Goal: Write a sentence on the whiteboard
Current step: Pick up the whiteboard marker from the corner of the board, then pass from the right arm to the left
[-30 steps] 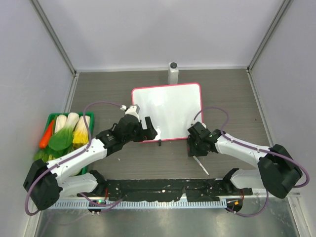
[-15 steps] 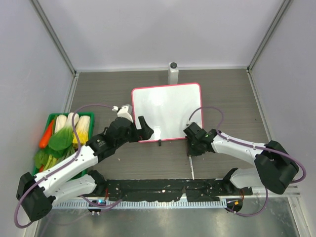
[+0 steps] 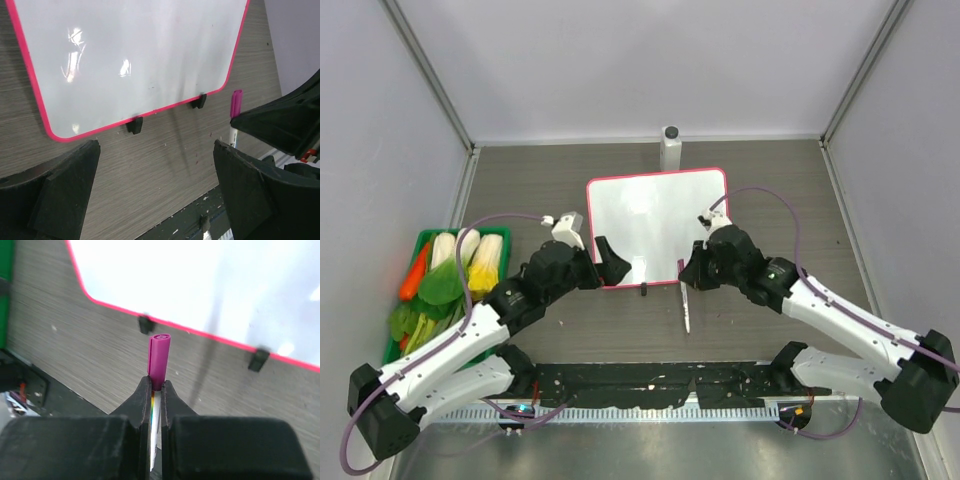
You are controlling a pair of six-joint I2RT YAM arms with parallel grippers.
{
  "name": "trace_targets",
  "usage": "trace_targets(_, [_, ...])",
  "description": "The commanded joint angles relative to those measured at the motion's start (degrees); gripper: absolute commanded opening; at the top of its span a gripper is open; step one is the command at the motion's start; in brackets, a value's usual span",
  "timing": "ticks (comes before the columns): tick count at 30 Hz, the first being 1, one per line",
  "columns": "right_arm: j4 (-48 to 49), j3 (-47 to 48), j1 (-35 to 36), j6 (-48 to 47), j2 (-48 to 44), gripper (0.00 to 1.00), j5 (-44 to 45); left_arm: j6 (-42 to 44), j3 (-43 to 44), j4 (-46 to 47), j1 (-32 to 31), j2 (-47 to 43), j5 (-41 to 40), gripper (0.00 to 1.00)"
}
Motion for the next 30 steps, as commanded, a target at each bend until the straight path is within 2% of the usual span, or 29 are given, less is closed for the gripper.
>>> trace_targets(1, [12.61, 1.67, 0.28, 0.12, -5.28, 0.01, 3.08, 1.66, 2.45, 6.38, 0.35, 3.00, 6.07, 1.00])
trace_targets(7, [22.99, -0.52, 0.20, 0.64, -11.00, 0.01, 7.85, 1.75, 6.67, 14.45, 0.35, 10.73, 19.94, 0.97])
trace_targets(13, [26.52, -1.31, -0.15, 3.54, -14.08, 0.01, 11.53, 0.43, 8.43, 26.85, 0.26, 16.80, 32.43, 0.91])
trace_targets(17, [26.52, -2.01, -0.42, 5.30, -15.92, 0.01, 14.09, -2.21, 8.34, 33.80, 0.26, 20.23, 37.62, 0.84])
trace_targets(24, [26.52, -1.05, -1.21, 6.00, -16.80, 0.01, 15.67, -1.95, 9.22, 35.56, -1.41, 25.77, 40.80, 0.70])
trace_targets(27, [26.52, -0.43, -1.38, 5.91, -15.93, 0.01, 15.15, -2.03, 9.83, 36.18, -1.85, 27.62, 41.23, 0.53])
trace_targets(30, [26.52, -0.34, -1.56, 6.26, -15.40, 0.01, 14.79, -2.56, 10.01, 36.88, -1.85, 28.76, 41.32, 0.30])
